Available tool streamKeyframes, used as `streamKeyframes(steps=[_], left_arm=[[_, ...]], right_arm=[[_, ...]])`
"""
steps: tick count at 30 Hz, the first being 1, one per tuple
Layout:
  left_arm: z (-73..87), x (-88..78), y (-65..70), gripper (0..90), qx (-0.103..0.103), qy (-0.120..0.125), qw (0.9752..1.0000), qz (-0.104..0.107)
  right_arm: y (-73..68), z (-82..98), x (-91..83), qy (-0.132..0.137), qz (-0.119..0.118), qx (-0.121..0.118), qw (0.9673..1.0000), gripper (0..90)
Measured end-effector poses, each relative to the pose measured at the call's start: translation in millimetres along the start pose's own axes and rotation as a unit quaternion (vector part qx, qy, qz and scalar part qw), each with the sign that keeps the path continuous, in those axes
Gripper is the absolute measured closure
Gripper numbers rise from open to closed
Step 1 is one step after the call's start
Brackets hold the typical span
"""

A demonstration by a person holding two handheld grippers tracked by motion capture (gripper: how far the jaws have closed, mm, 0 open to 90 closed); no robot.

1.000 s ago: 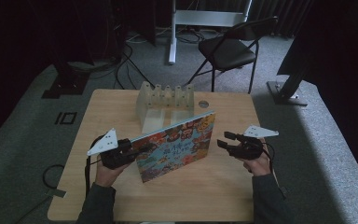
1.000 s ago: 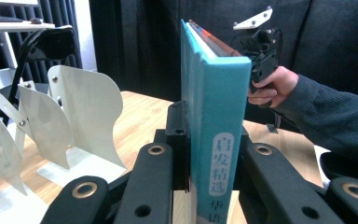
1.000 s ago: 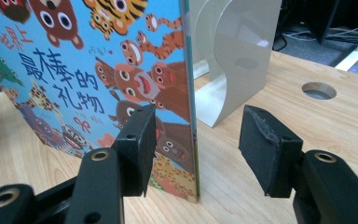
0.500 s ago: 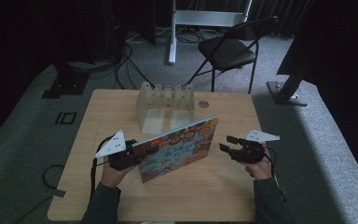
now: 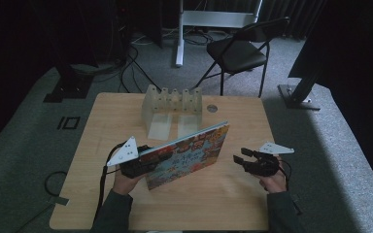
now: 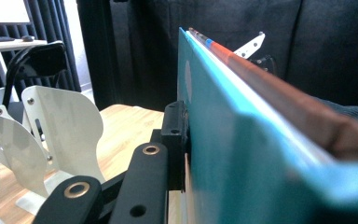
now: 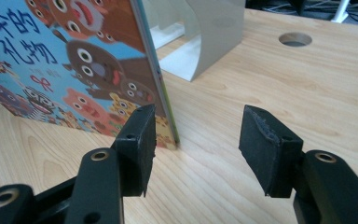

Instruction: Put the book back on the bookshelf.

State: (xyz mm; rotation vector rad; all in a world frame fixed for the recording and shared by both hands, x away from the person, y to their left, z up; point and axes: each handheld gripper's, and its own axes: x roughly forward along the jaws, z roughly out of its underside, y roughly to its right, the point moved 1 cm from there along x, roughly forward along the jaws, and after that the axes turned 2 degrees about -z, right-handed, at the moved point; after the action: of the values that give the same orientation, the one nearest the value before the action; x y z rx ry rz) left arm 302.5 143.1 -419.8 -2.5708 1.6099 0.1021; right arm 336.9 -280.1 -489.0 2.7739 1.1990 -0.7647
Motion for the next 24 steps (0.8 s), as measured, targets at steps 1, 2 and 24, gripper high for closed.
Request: streamKeyframes(steps=[1, 2, 24], left_arm=[[0.0, -0.1, 0.3, 75.9, 0.0, 0.002, 1.0, 0.0], [0.2, -0.1, 0.6, 75.9, 0.0, 0.005, 1.0, -0.001], [1.2, 0.0, 17.3, 80.4, 0.03, 0.009, 0.9992, -0.022]], right_arm=[[0.8, 1.7, -0.5, 0.0, 0.001, 0.002, 1.0, 45.6], [1.5, 3.4, -1.0, 0.0, 0.002, 0.004, 1.0, 45.6], [12.0, 32.5, -1.0, -0.042, 0.074, 0.009, 0.9963, 42.2]])
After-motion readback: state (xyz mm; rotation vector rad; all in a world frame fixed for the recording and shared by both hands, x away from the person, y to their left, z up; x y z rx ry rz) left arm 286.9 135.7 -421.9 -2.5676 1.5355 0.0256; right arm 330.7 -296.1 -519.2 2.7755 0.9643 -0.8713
